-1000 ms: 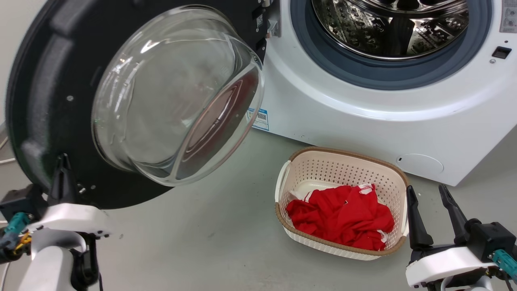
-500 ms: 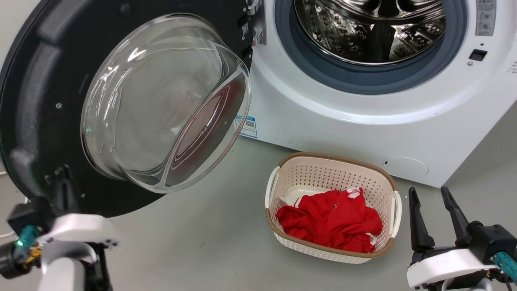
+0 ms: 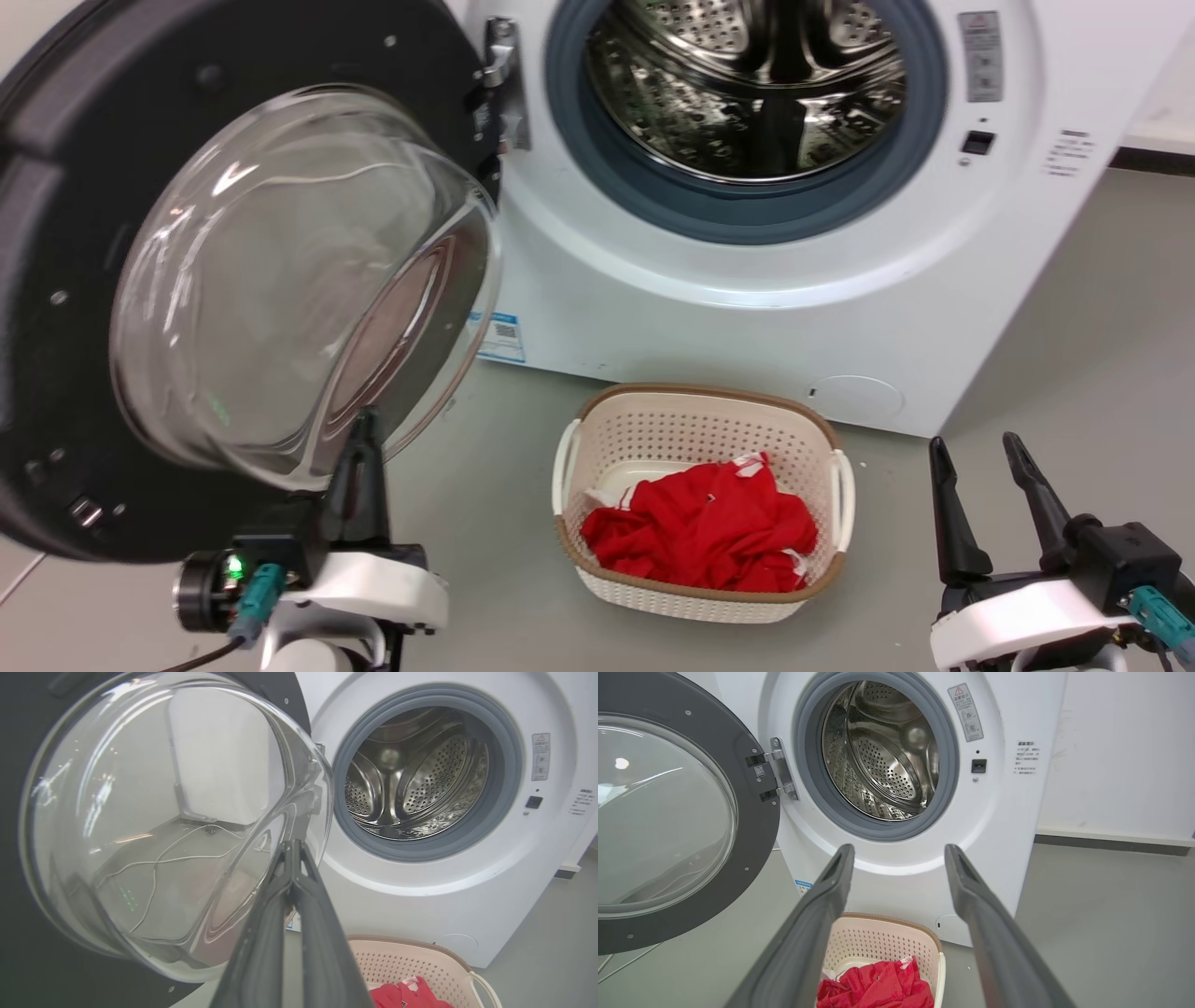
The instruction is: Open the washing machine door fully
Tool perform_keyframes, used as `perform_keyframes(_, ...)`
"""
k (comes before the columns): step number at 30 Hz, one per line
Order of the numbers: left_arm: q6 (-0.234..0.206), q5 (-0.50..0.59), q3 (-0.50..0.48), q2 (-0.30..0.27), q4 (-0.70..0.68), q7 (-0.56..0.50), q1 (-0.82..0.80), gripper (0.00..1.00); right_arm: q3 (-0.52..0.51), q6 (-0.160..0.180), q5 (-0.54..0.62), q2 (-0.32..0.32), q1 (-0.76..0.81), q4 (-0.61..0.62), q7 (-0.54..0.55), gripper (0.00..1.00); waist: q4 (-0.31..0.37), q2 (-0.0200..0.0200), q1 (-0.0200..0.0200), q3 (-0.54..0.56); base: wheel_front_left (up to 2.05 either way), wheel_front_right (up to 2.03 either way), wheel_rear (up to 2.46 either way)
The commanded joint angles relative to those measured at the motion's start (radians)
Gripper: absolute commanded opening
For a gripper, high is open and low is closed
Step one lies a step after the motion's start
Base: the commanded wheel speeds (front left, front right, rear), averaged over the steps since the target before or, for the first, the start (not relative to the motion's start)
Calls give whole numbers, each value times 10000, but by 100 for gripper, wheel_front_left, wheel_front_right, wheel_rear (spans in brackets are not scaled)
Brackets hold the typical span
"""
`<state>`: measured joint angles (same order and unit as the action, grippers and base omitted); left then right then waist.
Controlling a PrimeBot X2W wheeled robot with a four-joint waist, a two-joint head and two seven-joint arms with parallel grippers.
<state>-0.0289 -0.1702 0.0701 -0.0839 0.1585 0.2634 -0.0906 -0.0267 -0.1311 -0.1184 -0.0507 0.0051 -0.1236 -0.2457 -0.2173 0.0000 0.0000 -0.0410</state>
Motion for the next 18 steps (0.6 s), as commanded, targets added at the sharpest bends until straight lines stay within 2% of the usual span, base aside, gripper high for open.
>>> perform_keyframes(1, -1, 76, 104, 50, -20, 20, 31, 34, -30, 7, 105, 13, 69, 67, -27, 100, 323, 0, 0, 114, 0, 0, 0)
perform_keyframes(2, 4, 99, 179, 106, -76, 20, -11, 49, -59, 7, 182, 14, 71, 102, -34, 100, 441, 0, 0, 116, 0, 0, 0)
perform_keyframes(3, 29, 139, 302, 139, -76, 18, -50, 87, -116, 7, 165, 14, 68, 130, -42, 100, 552, 0, 0, 112, 0, 0, 0)
perform_keyframes(4, 61, 196, 407, 169, -59, 18, -76, 100, -165, 7, 180, 14, 65, 135, -44, 100, 674, 0, 0, 117, 0, 0, 0)
perform_keyframes(11, -92, 572, 780, 249, -126, 20, -157, 100, -390, 7, 394, 16, 119, 294, -68, 100, 1403, 0, 0, 113, 0, 0, 0)
perform_keyframes(18, -288, 771, 841, 279, -193, 18, -80, 100, -283, 7, 400, 14, 143, 338, -82, 100, 1630, 0, 0, 92, 0, 0, 0)
